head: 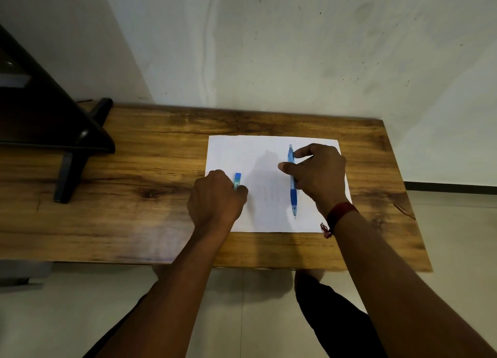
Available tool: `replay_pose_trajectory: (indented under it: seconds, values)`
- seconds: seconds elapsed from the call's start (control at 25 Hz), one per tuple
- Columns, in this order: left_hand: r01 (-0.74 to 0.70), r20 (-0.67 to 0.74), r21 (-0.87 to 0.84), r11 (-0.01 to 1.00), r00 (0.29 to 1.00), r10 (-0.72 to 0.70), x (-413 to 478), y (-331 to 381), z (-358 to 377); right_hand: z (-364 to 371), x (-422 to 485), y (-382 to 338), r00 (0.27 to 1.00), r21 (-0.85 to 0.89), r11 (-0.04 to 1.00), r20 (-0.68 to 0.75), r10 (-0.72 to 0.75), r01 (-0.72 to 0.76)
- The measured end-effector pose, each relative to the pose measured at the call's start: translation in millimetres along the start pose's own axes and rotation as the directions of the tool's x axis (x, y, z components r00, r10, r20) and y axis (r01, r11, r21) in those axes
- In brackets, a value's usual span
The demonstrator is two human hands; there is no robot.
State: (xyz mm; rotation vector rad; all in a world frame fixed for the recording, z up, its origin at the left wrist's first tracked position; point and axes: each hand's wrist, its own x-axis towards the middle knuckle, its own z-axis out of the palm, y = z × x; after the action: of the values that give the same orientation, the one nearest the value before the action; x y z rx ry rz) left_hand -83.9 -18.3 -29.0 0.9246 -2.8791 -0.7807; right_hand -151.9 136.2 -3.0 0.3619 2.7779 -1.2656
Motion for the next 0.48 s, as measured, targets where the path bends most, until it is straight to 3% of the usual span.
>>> replay_pose_trajectory:
  seconds: [0.24,0.48]
  values:
    - [-0.001,-0.058,-0.045,0.999,0.998,-0.001,-1.3,2.1,1.9,9.5,3.5,10.3,0.995,-0.15,0.985,-0.033,-0.095,0.089]
    - [-0.032,-0.041,-0.076,0.997,0.999,0.029,-4.6,4.4,3.7,18.2,4.6,18.7,0.996,-0.2,0.976,-0.03,-0.088,0.08]
